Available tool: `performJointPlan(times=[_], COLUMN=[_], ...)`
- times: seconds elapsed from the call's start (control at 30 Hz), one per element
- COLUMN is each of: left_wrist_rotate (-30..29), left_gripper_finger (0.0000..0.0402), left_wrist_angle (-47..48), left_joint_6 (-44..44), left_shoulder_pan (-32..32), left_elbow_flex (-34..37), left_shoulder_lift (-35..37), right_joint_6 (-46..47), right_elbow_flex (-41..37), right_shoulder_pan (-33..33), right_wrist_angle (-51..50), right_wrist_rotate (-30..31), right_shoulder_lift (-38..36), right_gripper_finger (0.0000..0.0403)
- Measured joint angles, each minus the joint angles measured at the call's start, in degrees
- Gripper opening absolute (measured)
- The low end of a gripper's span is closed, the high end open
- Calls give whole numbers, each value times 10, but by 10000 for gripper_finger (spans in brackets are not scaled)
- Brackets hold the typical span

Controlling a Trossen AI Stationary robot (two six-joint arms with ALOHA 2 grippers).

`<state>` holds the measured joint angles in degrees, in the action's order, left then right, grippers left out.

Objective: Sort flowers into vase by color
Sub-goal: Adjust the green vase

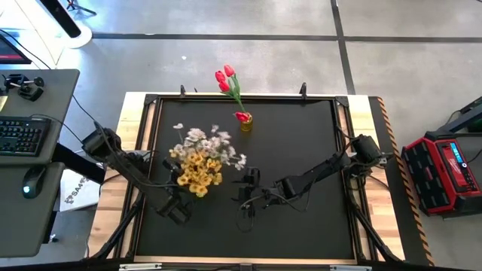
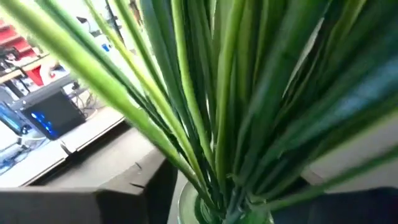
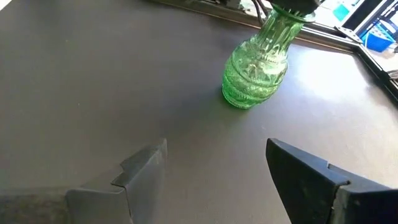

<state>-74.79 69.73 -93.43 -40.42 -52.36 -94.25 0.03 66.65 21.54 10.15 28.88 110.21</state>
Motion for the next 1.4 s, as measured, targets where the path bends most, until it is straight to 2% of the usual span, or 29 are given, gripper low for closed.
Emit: performJointPlan(times=[0.2, 0.4, 0.6, 0.73, 0.83, 0.9, 1.03, 1.13, 1.3, 1.4], left_wrist_rotate=[18, 87, 124, 176, 216, 221, 209, 151, 135, 85], left_gripper_finger=[245, 283, 290, 290, 290, 290, 290, 290, 290, 290], left_wrist_angle=[1, 3, 3, 1, -6, -6, -6, -7, -24, -45], left_joint_6=[11, 52, 101, 149, 188, 188, 135, 75, -59, -146], left_shoulder_pan=[-12, -19, -38, -53, -71, -89, -127, -152, -154, -151], left_elbow_flex=[0, 0, 0, 0, 0, 0, 0, 8, 70, 107], left_shoulder_lift=[22, 74, 137, 176, 195, 197, 179, 148, 86, 53], right_joint_6=[1, 0, 0, 0, 0, 1, 1, 2, 1, 1], right_elbow_flex=[0, 0, 0, 0, 0, 0, 0, 0, 0, 0], right_shoulder_pan=[0, 3, 3, 3, 3, 3, 4, 4, 7, 8], right_wrist_angle=[0, 0, 0, 0, 0, -3, -5, -6, -7, -7], right_wrist_rotate=[-9, -13, -13, -13, -13, -13, -13, -13, -13, -13], right_shoulder_lift=[0, 0, 0, 0, 0, 0, 0, 0, 0, 0], right_gripper_finger=[259, 259, 259, 259, 259, 259, 259, 259, 259, 259])
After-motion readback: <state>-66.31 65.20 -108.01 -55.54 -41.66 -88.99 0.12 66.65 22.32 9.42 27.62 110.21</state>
